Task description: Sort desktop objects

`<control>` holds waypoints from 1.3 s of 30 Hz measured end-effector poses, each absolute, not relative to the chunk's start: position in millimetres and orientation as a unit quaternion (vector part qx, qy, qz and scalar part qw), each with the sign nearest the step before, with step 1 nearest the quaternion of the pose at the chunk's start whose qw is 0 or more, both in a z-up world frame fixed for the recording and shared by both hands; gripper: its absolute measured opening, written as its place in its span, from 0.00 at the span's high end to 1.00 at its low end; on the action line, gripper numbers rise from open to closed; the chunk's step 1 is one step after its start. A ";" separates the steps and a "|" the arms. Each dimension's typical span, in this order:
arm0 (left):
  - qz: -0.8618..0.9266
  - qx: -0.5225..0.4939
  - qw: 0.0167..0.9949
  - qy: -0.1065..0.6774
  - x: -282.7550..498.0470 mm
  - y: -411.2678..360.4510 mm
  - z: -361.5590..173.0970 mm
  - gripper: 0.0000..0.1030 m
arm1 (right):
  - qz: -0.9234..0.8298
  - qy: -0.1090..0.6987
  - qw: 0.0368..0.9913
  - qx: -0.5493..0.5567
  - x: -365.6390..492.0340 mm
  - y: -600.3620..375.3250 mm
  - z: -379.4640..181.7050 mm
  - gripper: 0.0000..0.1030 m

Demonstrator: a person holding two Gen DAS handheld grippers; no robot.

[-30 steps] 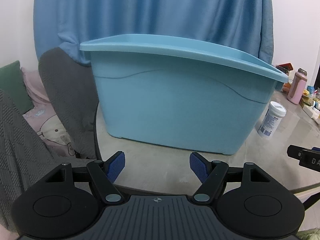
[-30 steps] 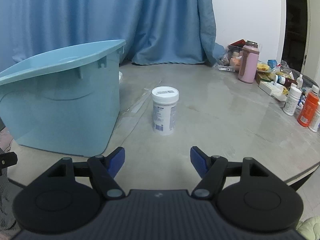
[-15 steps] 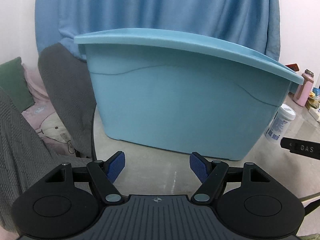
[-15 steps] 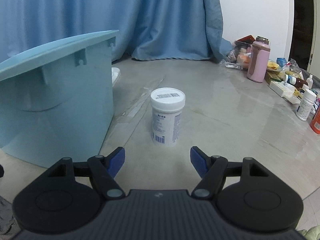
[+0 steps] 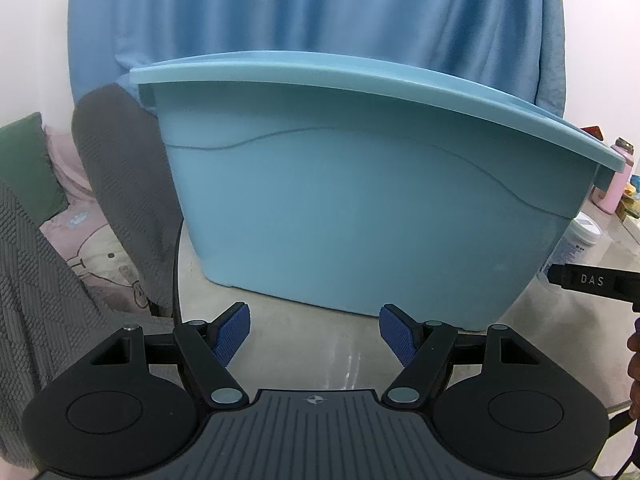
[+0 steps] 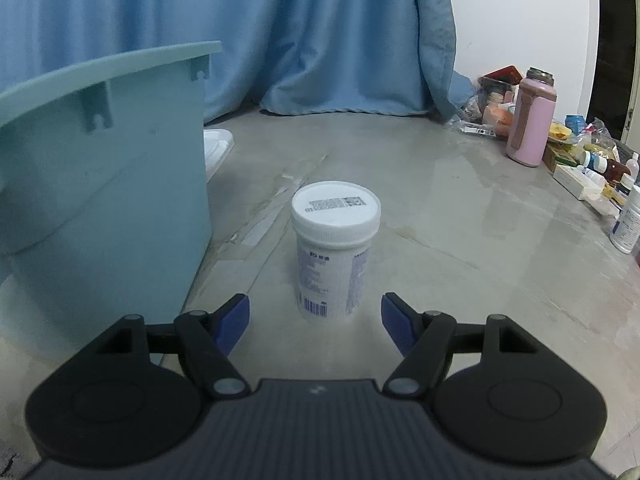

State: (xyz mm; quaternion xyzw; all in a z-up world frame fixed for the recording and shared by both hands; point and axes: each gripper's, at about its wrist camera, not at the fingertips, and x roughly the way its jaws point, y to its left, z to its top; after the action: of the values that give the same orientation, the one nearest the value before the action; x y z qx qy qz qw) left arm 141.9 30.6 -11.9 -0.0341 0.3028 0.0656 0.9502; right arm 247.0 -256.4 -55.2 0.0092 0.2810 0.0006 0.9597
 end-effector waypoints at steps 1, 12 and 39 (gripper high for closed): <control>0.066 -0.033 0.950 0.303 143.2 31.0 -12.0 0.28 | 0.001 0.282 0.959 0.009 249.6 -256.5 -55.8 0.29; 0.078 -0.036 0.948 0.307 152.8 35.6 -13.3 0.28 | 0.007 0.293 0.956 0.004 275.5 -255.0 -64.1 0.29; 0.056 -0.015 0.957 0.285 123.1 36.7 4.9 0.28 | -0.012 0.273 0.962 0.022 213.1 -262.1 -31.1 0.57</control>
State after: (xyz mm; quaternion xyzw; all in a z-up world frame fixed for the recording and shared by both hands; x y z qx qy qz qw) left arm 123.1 36.7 4.9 -0.0151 0.2850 0.0561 0.9568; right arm 213.1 -262.1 -31.1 0.0216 0.2729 -0.0117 0.9617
